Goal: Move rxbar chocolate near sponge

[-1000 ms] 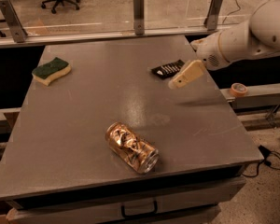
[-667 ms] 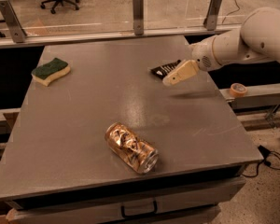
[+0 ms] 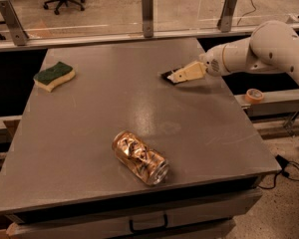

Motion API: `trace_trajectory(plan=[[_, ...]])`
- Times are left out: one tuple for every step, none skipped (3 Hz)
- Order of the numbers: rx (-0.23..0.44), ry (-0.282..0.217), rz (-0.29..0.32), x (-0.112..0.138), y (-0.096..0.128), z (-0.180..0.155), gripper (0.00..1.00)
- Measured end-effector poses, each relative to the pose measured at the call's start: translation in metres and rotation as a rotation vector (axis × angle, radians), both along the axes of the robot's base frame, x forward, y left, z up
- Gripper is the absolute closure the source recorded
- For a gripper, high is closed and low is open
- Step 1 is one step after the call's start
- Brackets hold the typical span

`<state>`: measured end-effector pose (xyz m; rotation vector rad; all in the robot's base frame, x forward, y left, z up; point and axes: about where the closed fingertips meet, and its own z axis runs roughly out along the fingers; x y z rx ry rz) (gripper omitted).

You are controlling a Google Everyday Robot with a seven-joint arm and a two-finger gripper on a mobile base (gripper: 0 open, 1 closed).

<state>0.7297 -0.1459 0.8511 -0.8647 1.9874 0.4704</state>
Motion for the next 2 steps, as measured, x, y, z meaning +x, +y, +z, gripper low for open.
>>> trace_trajectory(plan=[[0.037,0.024,-0.019,0.0032,0.0050,-0.0076,0.39],[0.039,0.043,-0.025,0.0001,0.0070,-0.0144,0.63]])
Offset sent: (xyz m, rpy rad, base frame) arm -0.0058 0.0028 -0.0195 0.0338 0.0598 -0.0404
